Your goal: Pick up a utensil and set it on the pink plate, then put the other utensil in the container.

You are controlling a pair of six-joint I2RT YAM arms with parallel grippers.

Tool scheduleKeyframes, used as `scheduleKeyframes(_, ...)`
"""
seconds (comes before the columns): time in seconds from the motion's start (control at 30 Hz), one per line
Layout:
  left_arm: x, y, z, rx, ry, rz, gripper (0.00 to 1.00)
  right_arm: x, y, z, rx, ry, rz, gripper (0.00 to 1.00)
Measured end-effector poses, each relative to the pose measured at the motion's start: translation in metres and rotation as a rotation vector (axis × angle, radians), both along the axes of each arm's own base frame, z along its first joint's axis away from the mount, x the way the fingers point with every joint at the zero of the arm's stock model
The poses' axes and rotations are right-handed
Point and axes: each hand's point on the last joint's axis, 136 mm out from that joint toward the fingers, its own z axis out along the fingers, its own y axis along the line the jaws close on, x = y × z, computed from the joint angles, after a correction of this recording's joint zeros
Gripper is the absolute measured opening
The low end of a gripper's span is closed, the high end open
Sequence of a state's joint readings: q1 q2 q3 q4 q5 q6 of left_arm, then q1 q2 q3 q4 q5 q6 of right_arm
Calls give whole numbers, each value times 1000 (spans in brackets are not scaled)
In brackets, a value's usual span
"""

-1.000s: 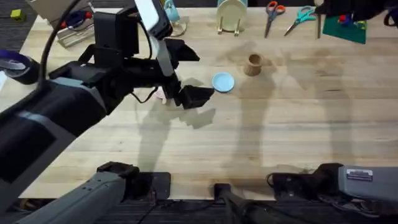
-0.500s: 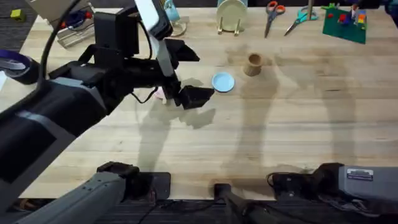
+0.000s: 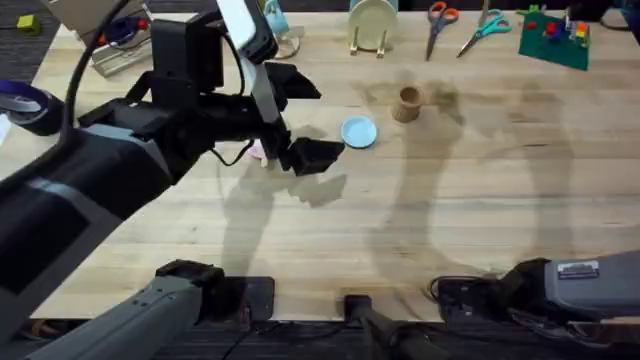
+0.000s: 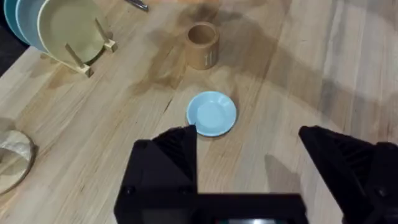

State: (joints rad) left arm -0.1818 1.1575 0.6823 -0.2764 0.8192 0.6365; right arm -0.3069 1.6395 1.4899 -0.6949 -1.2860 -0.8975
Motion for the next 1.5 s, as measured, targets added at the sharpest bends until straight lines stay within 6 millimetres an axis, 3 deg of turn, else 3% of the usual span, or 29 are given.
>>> scheduleKeyframes(0.47,0,0,0,0,0,0,993,11,2,-29,137,-27,116,29)
scheduleKeyframes(0.93,0,0,0,0,0,0,993,-26,20,-42,87,-70,177,29)
scheduleKeyframes(1.23,0,0,0,0,0,0,993,-33,45,-46,1,-284,283,31)
scheduleKeyframes(1.5,0,0,0,0,0,0,993,-19,44,-78,-11,-324,303,31)
